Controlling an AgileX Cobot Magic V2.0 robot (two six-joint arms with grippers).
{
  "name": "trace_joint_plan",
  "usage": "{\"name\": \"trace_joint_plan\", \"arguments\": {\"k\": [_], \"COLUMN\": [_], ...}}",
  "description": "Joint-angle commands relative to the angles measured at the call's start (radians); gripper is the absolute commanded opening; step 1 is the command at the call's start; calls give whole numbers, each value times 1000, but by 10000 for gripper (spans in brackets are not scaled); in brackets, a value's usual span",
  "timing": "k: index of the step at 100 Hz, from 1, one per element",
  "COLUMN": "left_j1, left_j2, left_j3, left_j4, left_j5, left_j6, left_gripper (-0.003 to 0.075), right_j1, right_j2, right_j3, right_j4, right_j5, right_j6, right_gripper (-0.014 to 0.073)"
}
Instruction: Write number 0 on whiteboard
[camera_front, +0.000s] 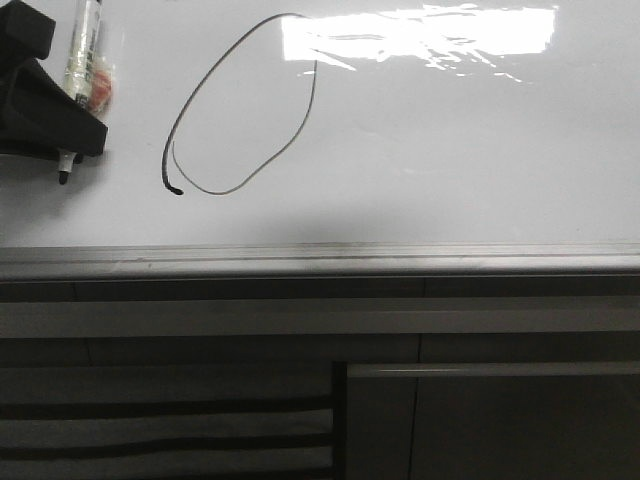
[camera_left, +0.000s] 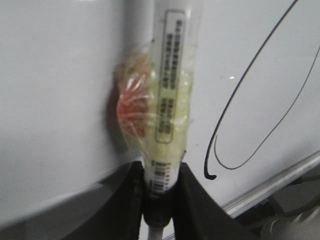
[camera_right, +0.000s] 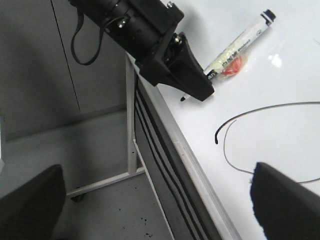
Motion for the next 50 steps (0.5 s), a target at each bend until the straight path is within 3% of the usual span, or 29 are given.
{"name": "trace_joint_plan", "arguments": {"k": [1,50], "left_j1": [-6,-6], "left_j2": [-19,-19], "left_j3": [-31,29], "left_j4": [-32,-32], "left_j5": [-6,28], "left_j6": [1,-32], "left_gripper": [-20,-20], "right_j1": [2,2], "right_j2": [-27,-27], "right_j3": [-31,-31], "right_j4": [21,21], "right_j5": [-34,-5], "right_j6": [-4,-4], "right_gripper": [651,651]}}
